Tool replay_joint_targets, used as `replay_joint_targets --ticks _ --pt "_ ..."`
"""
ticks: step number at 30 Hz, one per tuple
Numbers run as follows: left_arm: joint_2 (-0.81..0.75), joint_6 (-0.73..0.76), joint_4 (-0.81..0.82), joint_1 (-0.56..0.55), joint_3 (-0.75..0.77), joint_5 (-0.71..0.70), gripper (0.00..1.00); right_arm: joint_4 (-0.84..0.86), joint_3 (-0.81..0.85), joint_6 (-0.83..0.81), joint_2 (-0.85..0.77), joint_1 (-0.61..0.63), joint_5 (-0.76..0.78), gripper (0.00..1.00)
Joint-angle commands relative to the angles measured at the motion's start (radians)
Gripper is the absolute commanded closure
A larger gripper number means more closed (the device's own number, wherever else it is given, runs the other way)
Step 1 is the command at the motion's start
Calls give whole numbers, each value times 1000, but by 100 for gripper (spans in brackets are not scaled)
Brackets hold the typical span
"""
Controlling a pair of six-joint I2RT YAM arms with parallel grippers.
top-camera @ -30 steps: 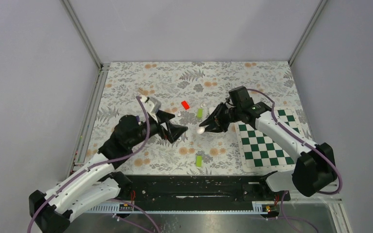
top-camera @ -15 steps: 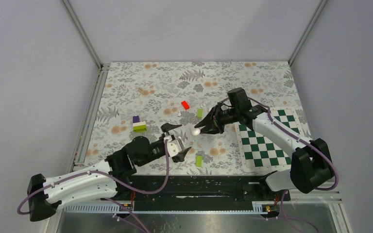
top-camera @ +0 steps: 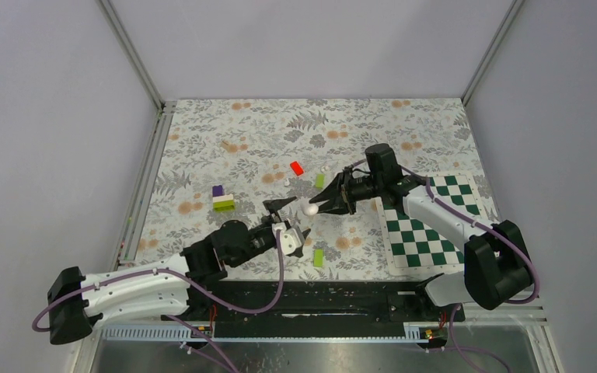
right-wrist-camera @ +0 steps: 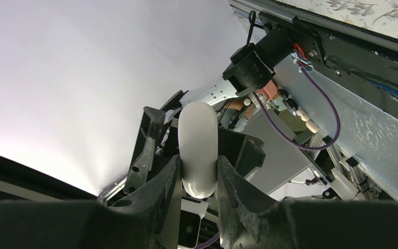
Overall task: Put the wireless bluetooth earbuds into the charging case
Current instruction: Pass from the right arm to the left
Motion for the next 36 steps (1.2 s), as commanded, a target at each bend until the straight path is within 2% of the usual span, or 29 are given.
replay_joint_targets --ticks 1,8,12,15,19,24,25,28,29,30,31,32,33,34,36 --pt "28 7 102 -6 26 -5 14 108 -4 50 -29 10 -52 100" --pt "39 14 147 -6 33 -29 32 123 -11 52 -35 21 -46 100" --pt "43 29 146 -6 32 -41 38 132 -15 49 -33 32 -49 100" --pt "38 39 147 -6 34 -47 47 141 -18 52 -36 38 -45 100" --pt "40 28 129 -6 44 -33 65 149 -16 54 -34 41 -44 100" --pt "44 21 121 -6 50 -29 63 156 -18 55 -34 45 -45 100" --pt "46 20 120 -6 52 -30 65 158 -19 55 -37 45 -44 100" --pt "49 11 117 -6 64 -41 99 178 -29 55 -38 45 -40 100" --pt "48 -3 110 -6 69 -46 100 201 -35 56 -41 45 -40 100" --pt "46 -15 102 -6 73 -48 100 225 -42 57 -46 45 -32 96" --pt "42 -26 97 -6 76 -47 100 253 -51 57 -51 45 -23 83" --pt "39 -46 88 -6 78 -49 100 280 -58 58 -55 45 -14 64" --pt "36 -67 66 -6 86 -56 100 303 -62 58 -59 45 -7 40" --pt "33 -90 28 -6 99 -57 100 322 -64 54 -61 45 -4 26" --pt "31 -147 -49 -6 130 -64 100 310 -54 22 -69 42 8 12"
